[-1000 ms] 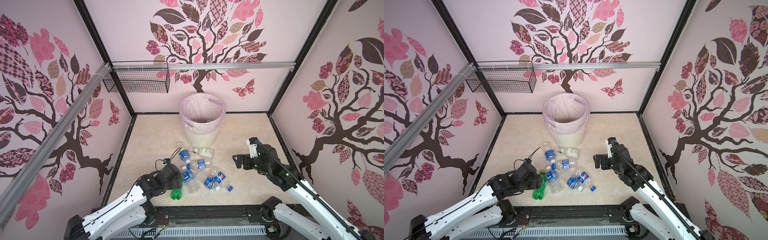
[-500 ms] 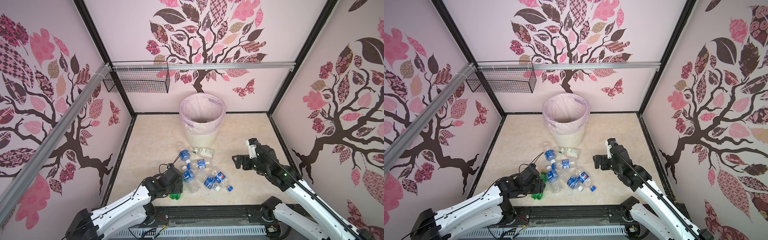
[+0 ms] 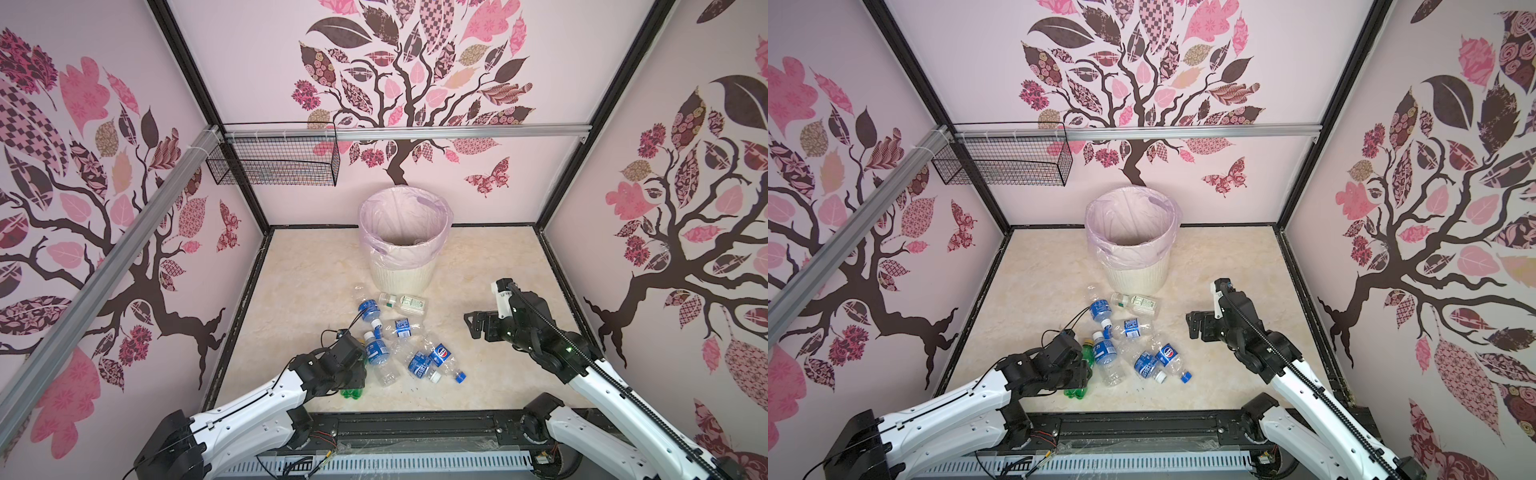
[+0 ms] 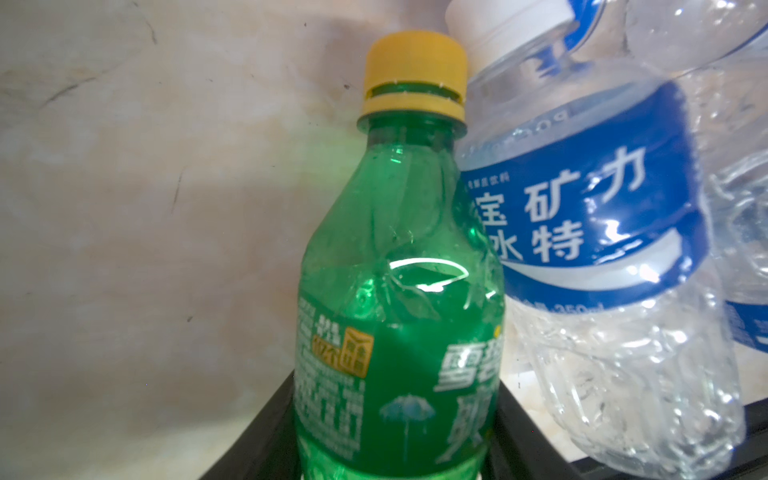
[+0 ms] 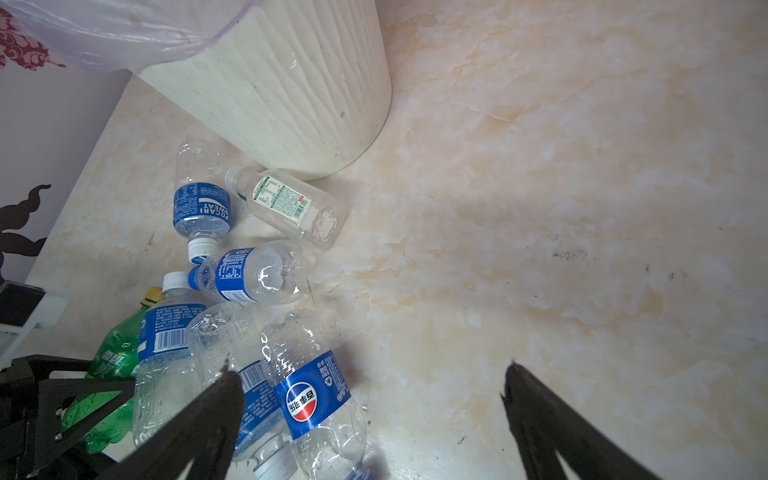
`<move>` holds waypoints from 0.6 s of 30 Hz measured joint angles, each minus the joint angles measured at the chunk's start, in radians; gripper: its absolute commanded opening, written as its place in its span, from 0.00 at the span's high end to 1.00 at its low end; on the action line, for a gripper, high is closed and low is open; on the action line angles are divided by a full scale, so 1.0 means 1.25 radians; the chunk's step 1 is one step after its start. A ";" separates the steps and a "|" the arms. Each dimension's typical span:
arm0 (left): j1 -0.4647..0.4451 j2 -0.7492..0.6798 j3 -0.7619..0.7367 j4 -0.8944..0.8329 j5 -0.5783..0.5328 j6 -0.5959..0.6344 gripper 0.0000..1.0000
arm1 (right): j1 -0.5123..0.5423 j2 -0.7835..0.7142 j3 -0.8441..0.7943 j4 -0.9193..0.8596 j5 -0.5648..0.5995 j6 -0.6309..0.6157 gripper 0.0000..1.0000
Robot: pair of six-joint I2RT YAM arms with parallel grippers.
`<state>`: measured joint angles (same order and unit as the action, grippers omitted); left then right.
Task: Throw the plastic bottles in the bin
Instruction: 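Grasp the green soda bottle with the left gripper, then lift the green soda bottle with the left gripper and drop it into the bin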
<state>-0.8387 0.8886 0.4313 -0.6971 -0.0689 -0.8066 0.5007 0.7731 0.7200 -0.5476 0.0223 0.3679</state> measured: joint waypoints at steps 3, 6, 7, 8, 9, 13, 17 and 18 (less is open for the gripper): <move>0.000 -0.033 0.021 -0.042 -0.014 0.001 0.44 | 0.000 0.000 -0.001 -0.001 0.000 0.002 0.00; 0.000 -0.063 0.080 -0.091 -0.034 0.004 0.44 | 0.000 0.000 -0.001 -0.001 0.000 0.002 0.00; 0.000 -0.075 0.105 -0.105 -0.042 0.006 0.44 | 0.000 0.000 -0.001 -0.001 0.000 0.002 0.00; 0.000 -0.086 0.126 -0.117 -0.050 0.009 0.45 | 0.000 0.000 -0.001 -0.001 0.000 0.002 0.00; 0.000 -0.099 0.152 -0.132 -0.060 0.013 0.44 | 0.000 0.000 -0.001 -0.001 0.000 0.002 0.00; 0.000 -0.156 0.254 -0.192 -0.103 0.040 0.41 | 0.000 0.003 -0.001 -0.001 0.000 0.001 0.00; 0.000 -0.218 0.363 -0.248 -0.163 0.078 0.42 | 0.000 0.008 -0.001 -0.002 0.000 -0.001 0.00; 0.000 -0.230 0.400 -0.264 -0.183 0.087 0.42 | 0.000 0.009 -0.001 -0.002 0.000 -0.002 0.00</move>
<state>-0.8391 0.6010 0.9314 -1.0271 -0.2977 -0.6979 0.5007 0.7837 0.7185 -0.5503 0.0227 0.3660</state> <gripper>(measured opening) 0.591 0.995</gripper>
